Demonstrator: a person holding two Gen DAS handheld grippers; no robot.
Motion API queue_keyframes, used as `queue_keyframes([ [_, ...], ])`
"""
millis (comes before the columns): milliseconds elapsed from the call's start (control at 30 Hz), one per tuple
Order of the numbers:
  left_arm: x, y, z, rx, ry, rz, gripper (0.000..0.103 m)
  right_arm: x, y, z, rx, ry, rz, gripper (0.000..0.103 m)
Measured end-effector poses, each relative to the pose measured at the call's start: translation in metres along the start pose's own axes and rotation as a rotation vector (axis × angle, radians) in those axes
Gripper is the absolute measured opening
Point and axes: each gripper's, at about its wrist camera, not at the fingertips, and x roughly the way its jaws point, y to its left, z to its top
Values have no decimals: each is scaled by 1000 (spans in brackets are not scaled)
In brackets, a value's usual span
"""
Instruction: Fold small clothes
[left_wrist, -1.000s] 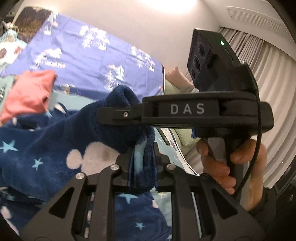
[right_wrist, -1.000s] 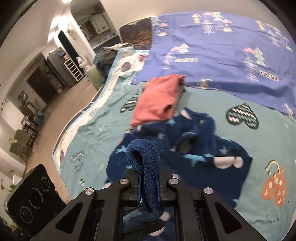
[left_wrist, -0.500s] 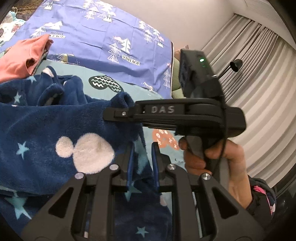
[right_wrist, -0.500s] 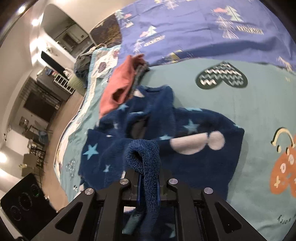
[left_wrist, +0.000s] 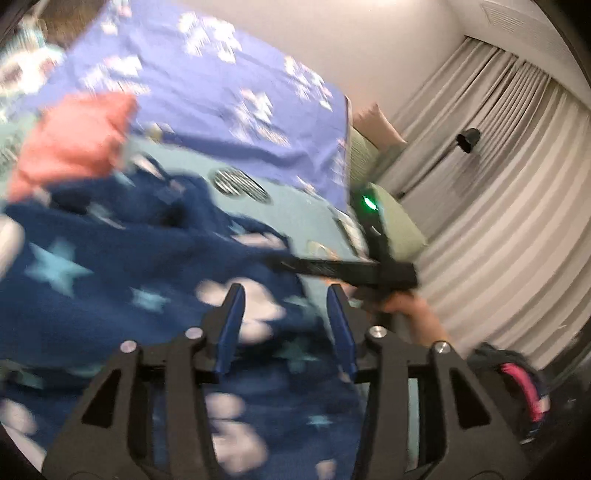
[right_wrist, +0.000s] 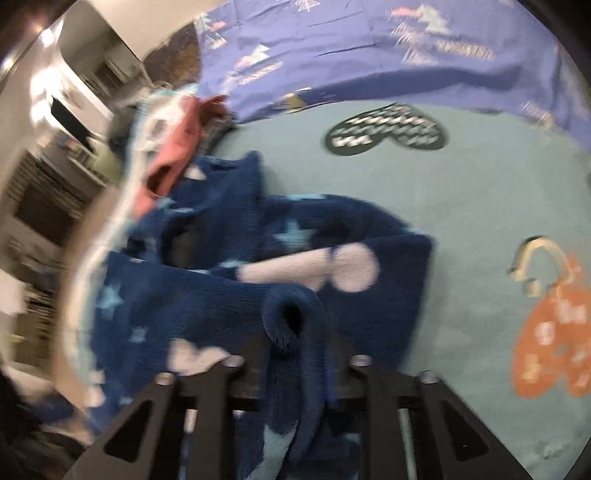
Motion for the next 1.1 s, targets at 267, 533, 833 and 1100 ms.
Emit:
queue_keyframes([
  [267, -26, 100, -2, -88, 27, 176, 48, -56, 39, -35, -35, -216, 42, 55],
  [533, -4, 149, -40, -232, 130, 141, 48, -4, 63, -77, -182, -76, -50, 55],
  [833, -26, 134, -22, -208, 78, 135, 57, -48, 61, -75, -126, -199, -51, 56],
  [1100, 0, 149, -33, -206, 146, 188, 58, -21, 86, -90, -214, -143, -96, 57],
])
